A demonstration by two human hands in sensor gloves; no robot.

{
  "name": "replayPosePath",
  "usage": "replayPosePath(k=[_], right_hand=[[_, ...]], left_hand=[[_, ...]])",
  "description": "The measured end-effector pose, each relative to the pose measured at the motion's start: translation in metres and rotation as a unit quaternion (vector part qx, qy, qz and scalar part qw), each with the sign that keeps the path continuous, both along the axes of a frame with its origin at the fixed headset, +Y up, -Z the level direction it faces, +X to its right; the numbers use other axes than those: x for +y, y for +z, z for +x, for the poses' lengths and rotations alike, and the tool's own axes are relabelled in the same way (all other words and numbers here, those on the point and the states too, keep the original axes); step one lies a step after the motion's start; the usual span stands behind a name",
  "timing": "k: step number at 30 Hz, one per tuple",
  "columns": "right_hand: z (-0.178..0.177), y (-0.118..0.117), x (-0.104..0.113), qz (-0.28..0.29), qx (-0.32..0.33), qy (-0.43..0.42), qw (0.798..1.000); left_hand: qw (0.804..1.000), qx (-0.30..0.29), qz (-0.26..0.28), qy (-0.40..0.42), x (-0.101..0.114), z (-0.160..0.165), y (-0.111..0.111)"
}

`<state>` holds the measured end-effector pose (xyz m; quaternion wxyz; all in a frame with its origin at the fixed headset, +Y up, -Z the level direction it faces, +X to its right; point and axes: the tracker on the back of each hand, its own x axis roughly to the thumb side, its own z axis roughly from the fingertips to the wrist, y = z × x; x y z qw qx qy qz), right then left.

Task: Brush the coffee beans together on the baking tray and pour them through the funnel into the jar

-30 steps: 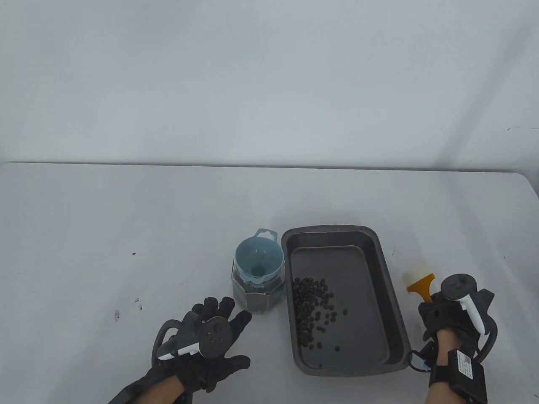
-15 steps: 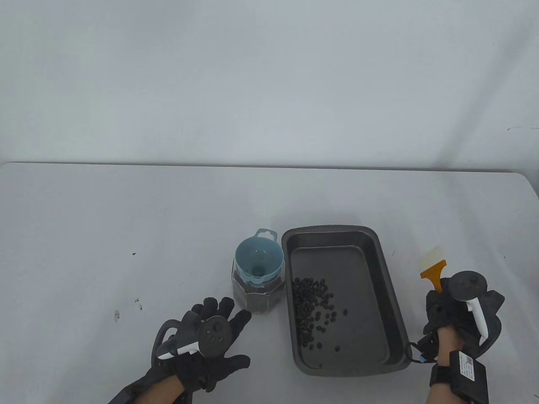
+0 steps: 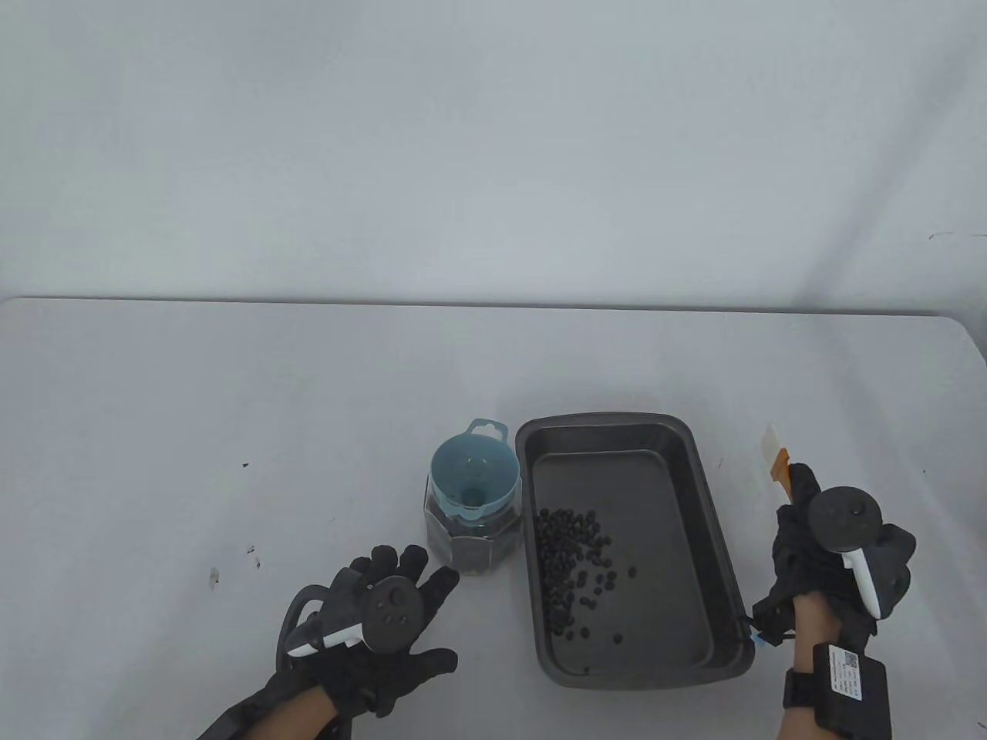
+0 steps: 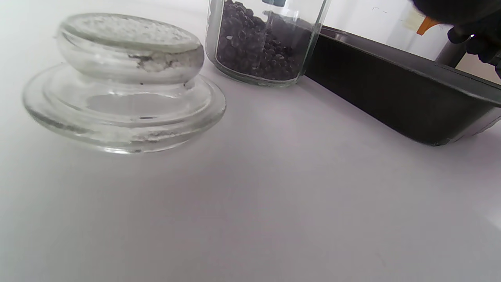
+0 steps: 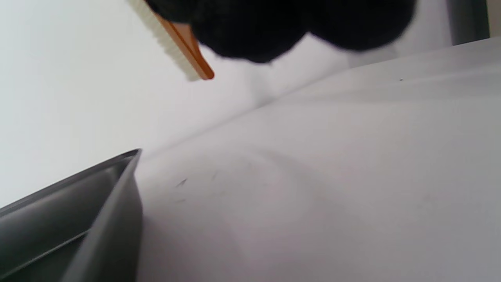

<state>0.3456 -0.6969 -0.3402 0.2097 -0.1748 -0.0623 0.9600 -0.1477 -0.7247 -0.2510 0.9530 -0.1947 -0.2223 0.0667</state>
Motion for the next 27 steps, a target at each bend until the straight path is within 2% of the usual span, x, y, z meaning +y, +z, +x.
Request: replayPosePath(k=[5,10,17,21,25,27], right_hand=[[-0.02,-0.004,0.006,-0.011,0.058,0.006,0.998],[-0.045,-0.004,0.017,0.005,0.102,0.029,0.994],[-0.08,-0.002,0.035,0.069,0.134,0.075,0.986],[-0.095,-0.006,0.037,0.063,0.16,0.085,0.981],[-0.104,-0.008,0.039,0.115,0.167,0.098,0.974],[-0.111,-0.011,0.041,0.121,0.167,0.116,0.972]], left_hand=[[1.0,0.001,-0.002,0.002,0.0,-0.001,-0.001],[1.0,0.001,-0.006,0.005,0.0,-0.002,-0.001],[1.0,0.005,-0.011,0.009,0.0,-0.004,-0.003],[1.0,0.009,-0.019,0.008,-0.001,-0.005,-0.004],[1.0,0.011,-0.026,0.011,-0.002,-0.006,-0.006],[1.0,0.011,-0.027,0.011,-0.002,-0.006,-0.006]])
